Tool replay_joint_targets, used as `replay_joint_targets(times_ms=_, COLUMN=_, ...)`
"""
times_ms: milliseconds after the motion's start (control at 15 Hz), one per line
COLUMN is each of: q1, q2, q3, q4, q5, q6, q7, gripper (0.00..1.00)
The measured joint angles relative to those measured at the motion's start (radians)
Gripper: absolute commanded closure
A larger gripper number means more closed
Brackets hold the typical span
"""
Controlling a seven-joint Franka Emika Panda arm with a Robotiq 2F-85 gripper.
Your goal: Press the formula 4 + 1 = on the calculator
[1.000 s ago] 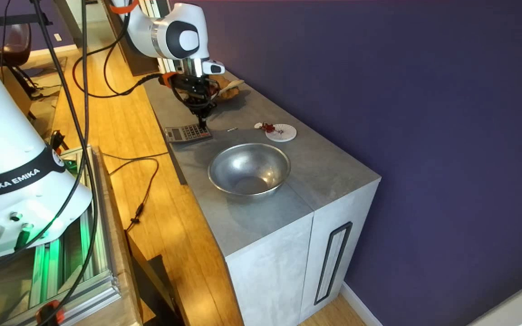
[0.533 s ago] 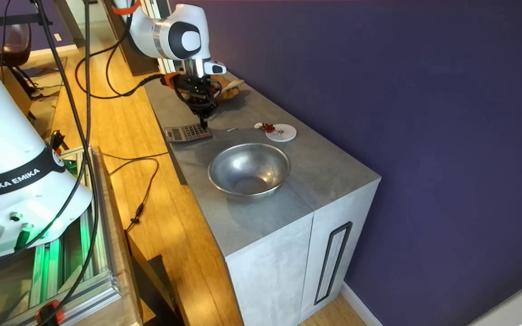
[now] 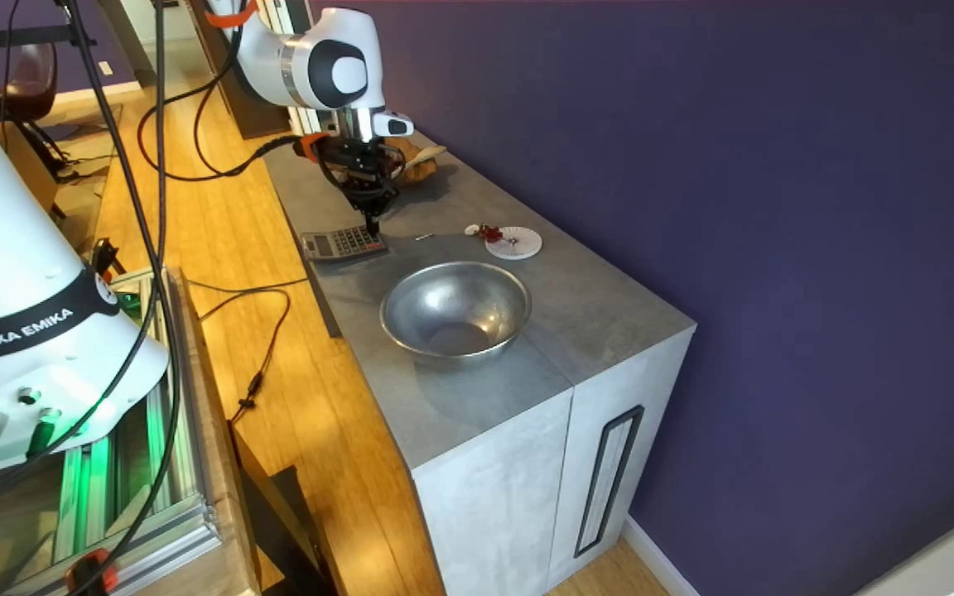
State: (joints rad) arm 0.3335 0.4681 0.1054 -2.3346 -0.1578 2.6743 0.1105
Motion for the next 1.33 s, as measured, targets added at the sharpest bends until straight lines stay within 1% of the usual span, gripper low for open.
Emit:
replay_joint_targets(times_ms=1000, q1=0.001, q2=0.000, q3=-0.004, q4=0.007, q5=0.000, q6=-0.014, q7=0.007, gripper=1.00)
replay_joint_targets(times_ms=1267, q1=-0.002, q2=-0.032, q3=-0.018, q4=-0.014, q5=0.000, q6=-0.012, q7=0.014, gripper=1.00)
replay_joint_targets(times_ms=1333, q1=-0.004, q2=-0.046, q3=-0.019, q4=-0.025, q5=0.000, q6=-0.011, q7=0.015, gripper=0.74)
